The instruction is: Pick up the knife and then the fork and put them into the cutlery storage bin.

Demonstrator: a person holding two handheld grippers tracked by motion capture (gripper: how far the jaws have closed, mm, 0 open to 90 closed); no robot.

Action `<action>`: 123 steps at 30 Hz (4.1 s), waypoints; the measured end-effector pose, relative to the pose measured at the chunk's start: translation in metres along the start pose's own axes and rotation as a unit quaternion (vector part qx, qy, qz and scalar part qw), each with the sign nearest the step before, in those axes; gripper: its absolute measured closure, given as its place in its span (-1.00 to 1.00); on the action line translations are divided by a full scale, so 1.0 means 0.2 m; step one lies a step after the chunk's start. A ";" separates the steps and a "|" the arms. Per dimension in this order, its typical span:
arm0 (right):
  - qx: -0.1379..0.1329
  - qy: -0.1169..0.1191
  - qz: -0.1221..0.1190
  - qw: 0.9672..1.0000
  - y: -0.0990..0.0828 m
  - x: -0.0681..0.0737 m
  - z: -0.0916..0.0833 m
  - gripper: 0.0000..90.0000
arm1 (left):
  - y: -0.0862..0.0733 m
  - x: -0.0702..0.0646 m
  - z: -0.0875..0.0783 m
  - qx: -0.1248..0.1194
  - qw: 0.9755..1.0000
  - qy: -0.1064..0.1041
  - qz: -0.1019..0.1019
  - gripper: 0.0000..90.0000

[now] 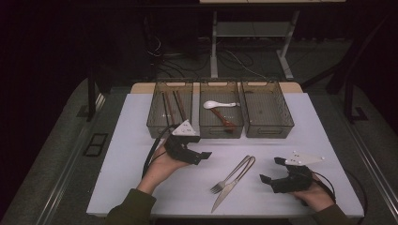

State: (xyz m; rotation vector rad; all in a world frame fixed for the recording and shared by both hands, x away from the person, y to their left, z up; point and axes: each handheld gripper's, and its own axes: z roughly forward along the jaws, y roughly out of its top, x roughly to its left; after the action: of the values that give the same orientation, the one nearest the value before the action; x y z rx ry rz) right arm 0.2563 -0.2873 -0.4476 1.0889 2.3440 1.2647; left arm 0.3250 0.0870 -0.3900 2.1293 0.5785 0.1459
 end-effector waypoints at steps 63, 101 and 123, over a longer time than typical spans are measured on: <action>0.012 -0.011 -0.002 1.000 -0.01 0.00 0.01 -0.80 | -0.20 -0.25 0.19 0.128 0.990 -0.008 0.057 0.99; 0.031 0.054 -0.068 0.996 0.18 -0.02 0.10 -0.80 | -0.37 -0.07 -0.09 0.018 0.999 -0.023 -0.018 -0.05; 0.075 0.144 -0.134 0.978 0.54 0.10 0.52 0.12 | -0.49 -0.04 -0.20 -0.026 0.999 -0.003 -0.030 -0.98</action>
State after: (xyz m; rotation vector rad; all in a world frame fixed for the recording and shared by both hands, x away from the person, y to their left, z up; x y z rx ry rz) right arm 0.3517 -0.1735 -0.4203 0.6303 2.7266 1.2290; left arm 0.2705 0.1602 -0.4443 2.0596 0.6276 0.1197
